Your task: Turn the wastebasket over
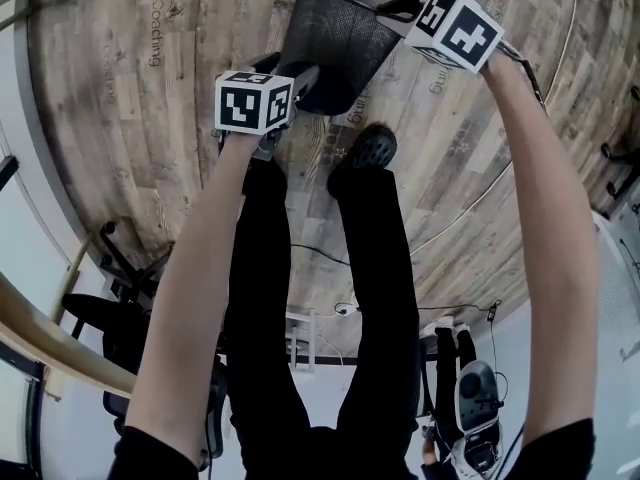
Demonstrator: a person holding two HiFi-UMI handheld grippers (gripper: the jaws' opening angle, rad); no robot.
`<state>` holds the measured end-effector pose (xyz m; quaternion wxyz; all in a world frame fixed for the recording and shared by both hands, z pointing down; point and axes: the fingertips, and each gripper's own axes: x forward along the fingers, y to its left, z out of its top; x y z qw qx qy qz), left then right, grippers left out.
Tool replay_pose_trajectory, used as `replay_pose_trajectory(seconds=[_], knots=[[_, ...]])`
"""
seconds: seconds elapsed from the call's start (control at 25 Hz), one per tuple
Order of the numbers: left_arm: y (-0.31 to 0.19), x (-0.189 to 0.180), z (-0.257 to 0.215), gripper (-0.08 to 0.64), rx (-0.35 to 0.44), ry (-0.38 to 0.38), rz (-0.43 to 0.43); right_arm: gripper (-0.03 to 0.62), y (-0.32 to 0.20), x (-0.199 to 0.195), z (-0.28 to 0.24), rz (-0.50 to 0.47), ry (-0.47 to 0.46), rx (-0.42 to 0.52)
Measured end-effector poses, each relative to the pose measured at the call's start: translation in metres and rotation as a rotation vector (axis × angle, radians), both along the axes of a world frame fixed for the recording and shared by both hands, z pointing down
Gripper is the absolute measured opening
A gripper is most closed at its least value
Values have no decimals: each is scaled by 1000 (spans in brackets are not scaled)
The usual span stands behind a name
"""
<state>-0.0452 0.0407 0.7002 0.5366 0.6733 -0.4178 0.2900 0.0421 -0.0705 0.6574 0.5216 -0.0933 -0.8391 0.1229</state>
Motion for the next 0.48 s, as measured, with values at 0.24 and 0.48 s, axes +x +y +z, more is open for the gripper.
replay_pose_trajectory(seconds=[0.24, 0.48], knots=[[-23, -3, -37, 288, 83, 14, -17, 55, -6, -11, -36, -43, -9, 72], [-34, -12, -69, 265, 135, 27, -15, 54, 7, -14, -54, -103, 21, 131]])
